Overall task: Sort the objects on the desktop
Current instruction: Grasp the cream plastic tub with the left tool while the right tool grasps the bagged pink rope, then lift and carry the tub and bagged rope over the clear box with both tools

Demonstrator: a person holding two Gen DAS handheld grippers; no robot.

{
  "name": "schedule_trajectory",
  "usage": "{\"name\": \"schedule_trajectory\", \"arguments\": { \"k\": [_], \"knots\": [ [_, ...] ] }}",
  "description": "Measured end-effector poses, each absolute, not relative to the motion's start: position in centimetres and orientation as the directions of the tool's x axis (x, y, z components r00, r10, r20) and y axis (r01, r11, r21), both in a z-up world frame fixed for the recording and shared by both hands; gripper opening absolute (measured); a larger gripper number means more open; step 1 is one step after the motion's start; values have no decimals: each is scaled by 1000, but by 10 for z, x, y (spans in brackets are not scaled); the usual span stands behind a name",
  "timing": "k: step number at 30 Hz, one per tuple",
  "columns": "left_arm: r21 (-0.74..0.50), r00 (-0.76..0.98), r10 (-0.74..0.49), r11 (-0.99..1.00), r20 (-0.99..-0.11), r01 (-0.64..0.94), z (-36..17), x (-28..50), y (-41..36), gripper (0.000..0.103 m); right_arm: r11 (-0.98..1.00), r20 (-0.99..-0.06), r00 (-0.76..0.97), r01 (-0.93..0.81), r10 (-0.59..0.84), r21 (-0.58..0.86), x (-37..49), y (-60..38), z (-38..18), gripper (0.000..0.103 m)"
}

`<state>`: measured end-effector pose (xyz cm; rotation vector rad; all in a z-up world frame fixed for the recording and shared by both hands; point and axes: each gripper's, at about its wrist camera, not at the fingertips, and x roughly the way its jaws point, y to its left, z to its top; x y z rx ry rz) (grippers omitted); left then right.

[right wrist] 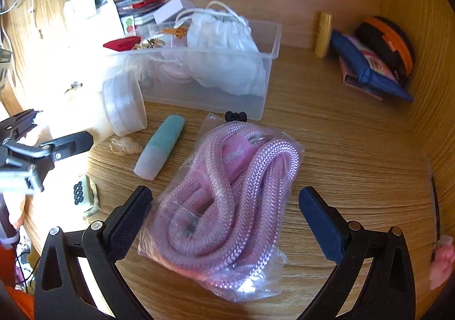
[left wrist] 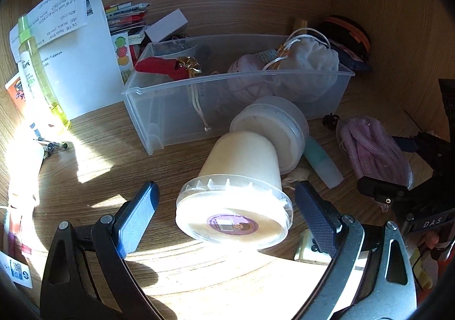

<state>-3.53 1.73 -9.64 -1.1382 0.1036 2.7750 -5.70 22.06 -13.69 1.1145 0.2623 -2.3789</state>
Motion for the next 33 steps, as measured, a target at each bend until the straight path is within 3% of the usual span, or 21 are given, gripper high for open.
{"name": "schedule_trajectory", "arguments": {
  "k": [3,7,11,26,30,33],
  "knots": [
    [32,-701,90,-987,-708,-158,-99,-36,20,97,-845,-773,-515,533,-370,49,-59,215,-139,100],
    [54,-724,83,-985,-684,-164,-96,-32,22,96,-827,-768,-526,563,-364,6,-51,209,-141,86],
    [67,-715,75,-983,-695,-169,-99,-33,24,70,-796,-760,-523,605,-385,-13,-44,205,-140,79],
    [5,-731,111,-988,-674,-155,-95,-27,17,70,-801,-720,-528,595,-450,63,-38,218,-133,59],
    [-65,-758,119,-993,-641,-101,-87,-21,0,69,-806,-684,-550,583,-479,96,-37,227,-124,42],
    [-145,-769,142,-987,-624,-64,-83,-20,-16,69,-806,-672,-558,583,-486,99,-36,231,-119,38]
  ]
}}
